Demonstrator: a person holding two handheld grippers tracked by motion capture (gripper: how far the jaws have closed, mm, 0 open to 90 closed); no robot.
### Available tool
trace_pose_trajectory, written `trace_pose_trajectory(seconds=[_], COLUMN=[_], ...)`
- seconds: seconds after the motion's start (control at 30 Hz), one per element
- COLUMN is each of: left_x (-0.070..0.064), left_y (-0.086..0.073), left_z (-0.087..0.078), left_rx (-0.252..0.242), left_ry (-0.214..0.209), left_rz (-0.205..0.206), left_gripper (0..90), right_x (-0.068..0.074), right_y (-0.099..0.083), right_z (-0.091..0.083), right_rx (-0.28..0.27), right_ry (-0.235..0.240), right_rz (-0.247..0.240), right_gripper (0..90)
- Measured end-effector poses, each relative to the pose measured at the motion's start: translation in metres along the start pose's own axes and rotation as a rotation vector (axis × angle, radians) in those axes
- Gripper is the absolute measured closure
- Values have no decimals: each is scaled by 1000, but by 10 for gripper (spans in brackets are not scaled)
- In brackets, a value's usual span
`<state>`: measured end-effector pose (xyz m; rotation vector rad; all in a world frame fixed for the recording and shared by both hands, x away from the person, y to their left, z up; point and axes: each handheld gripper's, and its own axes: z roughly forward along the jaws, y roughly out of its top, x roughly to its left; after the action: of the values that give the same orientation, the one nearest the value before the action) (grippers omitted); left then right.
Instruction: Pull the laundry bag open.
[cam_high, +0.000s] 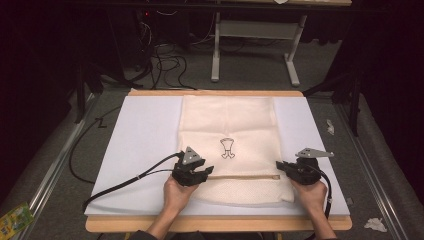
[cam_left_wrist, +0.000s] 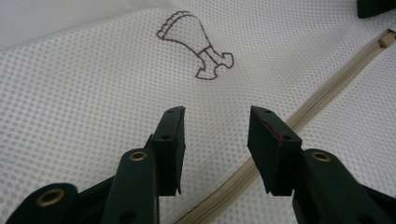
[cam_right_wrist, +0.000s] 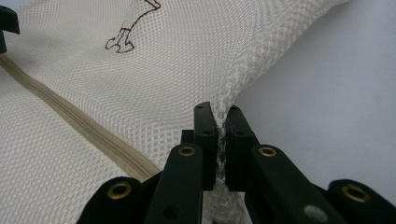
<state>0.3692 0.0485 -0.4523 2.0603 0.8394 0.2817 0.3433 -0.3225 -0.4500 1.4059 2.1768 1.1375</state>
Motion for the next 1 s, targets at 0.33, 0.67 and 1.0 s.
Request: trace_pose_trajectory(seconds=[0.33,0.67,1.0], left_x=[-24,-41,-60], left_y=[14,23,28], left_z=[18,32,48], left_rx=[20,1,29], left_ry=[-46,-90,-130], left_rz=[39,34,75], left_gripper=[558,538,548], right_x=[-3,-5,-6], right_y=[0,3,5], right_z=[-2,-5,-8], right_rx=[-28,-26,-27], right_ry=[24,33,54], right_rz=[3,14,17], right_gripper=[873,873,873])
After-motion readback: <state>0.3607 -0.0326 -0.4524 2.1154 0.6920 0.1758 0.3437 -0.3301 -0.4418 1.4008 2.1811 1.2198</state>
